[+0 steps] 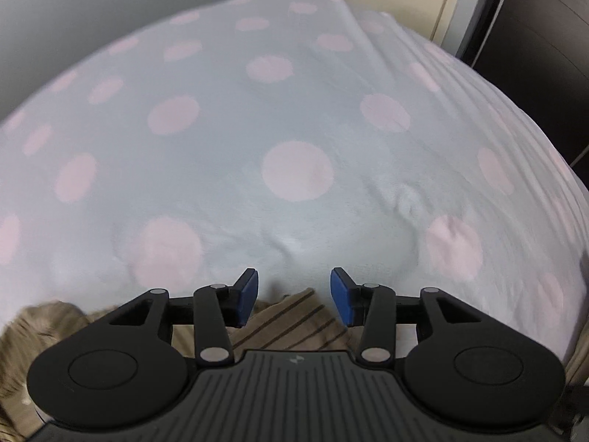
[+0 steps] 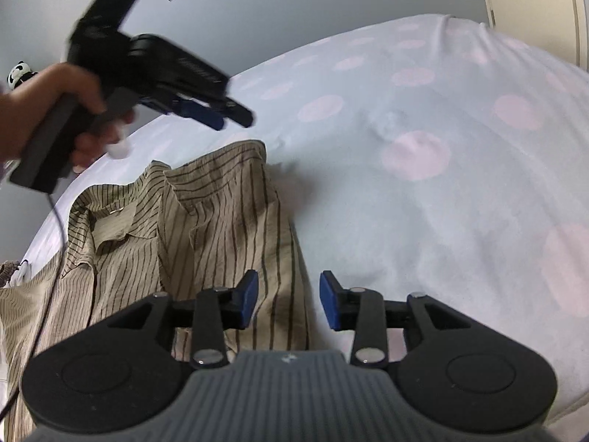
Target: Fold clothes
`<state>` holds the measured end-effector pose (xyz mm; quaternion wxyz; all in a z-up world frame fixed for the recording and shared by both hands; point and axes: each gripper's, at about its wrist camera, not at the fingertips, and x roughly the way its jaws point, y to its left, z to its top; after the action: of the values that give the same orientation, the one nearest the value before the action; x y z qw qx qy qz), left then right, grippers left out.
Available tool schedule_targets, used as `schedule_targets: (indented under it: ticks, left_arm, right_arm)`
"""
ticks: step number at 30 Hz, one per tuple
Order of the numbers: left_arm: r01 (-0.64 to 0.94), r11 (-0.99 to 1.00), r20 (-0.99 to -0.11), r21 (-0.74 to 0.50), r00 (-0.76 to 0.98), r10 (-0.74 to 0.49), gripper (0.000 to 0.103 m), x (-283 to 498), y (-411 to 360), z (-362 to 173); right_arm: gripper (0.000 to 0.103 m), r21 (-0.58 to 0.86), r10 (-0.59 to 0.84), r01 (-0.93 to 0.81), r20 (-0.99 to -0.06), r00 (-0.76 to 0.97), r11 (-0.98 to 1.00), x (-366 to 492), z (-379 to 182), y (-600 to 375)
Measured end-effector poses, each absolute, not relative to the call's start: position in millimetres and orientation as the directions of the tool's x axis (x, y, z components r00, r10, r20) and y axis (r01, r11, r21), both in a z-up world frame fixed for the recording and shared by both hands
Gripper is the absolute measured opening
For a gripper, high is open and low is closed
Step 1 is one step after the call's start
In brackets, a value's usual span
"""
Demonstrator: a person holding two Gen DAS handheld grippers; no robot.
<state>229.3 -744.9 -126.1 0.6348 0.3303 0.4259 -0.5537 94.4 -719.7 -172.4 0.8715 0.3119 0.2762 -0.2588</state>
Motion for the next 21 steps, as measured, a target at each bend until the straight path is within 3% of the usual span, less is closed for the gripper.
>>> schedule_targets:
  ticks: [4,6,7,8,15,21]
  left_arm:
    - [0.984,0.160,-0.951,-0.072,-0.019,-0.310,0.010,227,-759,-146]
    - [0.987,0.140,-0.958,-0.073,-0.030,-0.284,0.004,224,-763,-151]
    - [0.989,0.133,-0.959,-0.070,-0.030,-0.281,0.003,223,-765,-152]
    - [0.989,0.135,-0.951,-0.067,-0.022,-0.310,0.002,224,-765,-149]
    - [0.985,0.163,-0.880,-0.052,0.032,-0.473,0.000,227,-767,-138]
    - [0.963,0.259,-0.866,-0.071,0.070,-0.495,0.000,247,-760,-145]
  right_arm:
    - [0.040,0.422,-0.239,0.608,-0.654,0.718,0.673,98,-179,-721]
    - [0.035,0.408,-0.222,0.604,-0.672,0.706,0.685,103,-184,-719]
    - [0.028,0.391,-0.220,0.604,-0.683,0.696,0.694,106,-187,-718]
    - [0.001,0.373,-0.223,0.602,-0.690,0.689,0.705,109,-188,-716]
    - [0.002,0.307,-0.299,0.621,-0.671,0.678,0.721,105,-183,-716]
    - [0.000,0.200,-0.365,0.671,-0.711,0.601,0.714,105,-191,-718]
